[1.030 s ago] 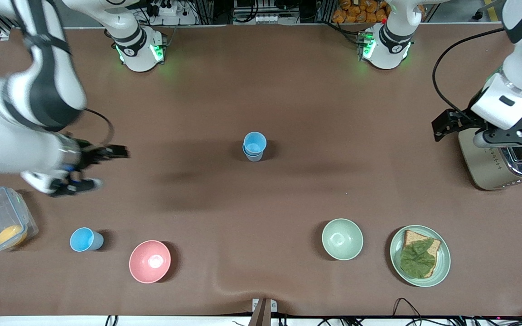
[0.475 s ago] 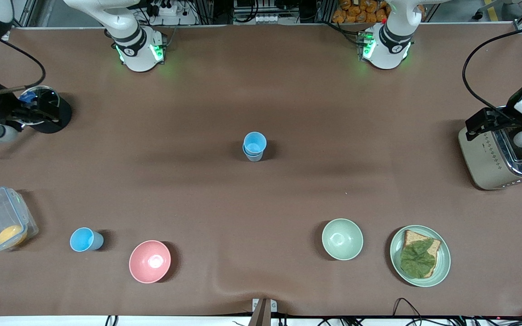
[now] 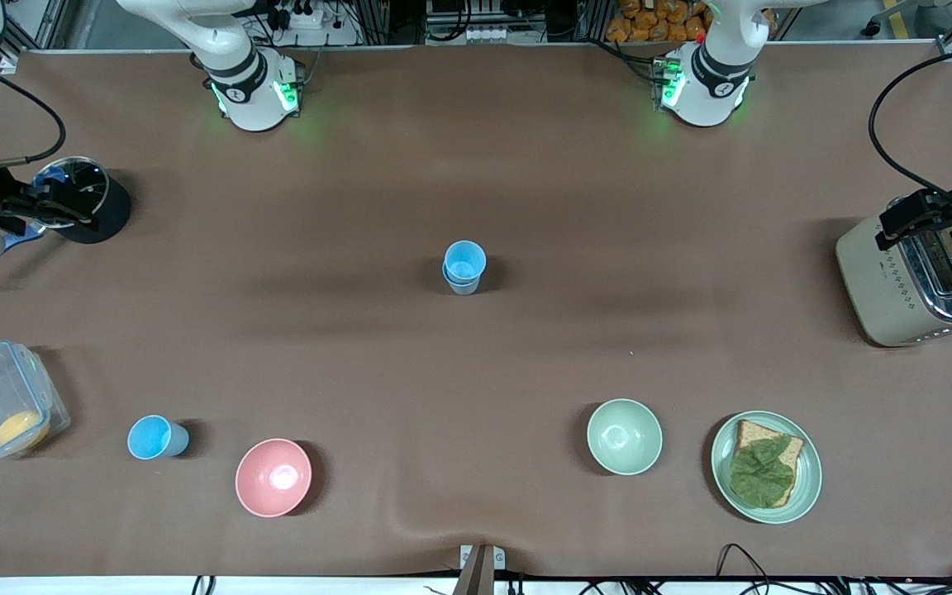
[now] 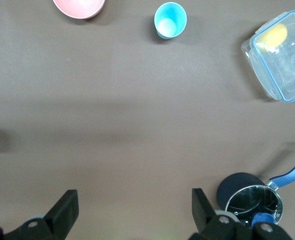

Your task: Stack blue cups with both arms

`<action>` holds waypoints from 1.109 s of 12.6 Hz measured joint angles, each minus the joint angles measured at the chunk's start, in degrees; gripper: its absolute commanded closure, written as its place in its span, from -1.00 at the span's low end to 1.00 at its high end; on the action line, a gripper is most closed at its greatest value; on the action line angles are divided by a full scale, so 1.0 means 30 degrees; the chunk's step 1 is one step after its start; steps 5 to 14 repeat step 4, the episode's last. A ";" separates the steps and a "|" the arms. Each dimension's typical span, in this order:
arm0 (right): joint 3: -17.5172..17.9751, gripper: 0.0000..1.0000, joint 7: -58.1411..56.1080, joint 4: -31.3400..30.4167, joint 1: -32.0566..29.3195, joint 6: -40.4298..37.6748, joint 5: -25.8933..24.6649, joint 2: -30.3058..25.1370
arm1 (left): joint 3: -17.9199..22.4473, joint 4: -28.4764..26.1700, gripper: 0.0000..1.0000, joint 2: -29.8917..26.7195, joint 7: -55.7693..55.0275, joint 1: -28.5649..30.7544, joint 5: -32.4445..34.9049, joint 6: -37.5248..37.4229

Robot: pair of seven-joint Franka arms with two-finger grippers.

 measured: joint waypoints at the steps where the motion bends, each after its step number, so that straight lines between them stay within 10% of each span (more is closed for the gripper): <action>1: -0.0002 -1.00 0.0016 -0.0003 -0.0042 0.0000 0.0000 -0.0040 | 0.0043 0.0106 -1.00 -0.0001 0.0000 -0.0004 0.0000 -0.0106; 14: -0.0010 -1.00 0.0047 -0.0041 -0.0218 -0.0001 0.0000 -0.0227 | 0.0266 0.0717 -1.00 -0.0008 0.0222 -0.0085 0.0000 -0.0956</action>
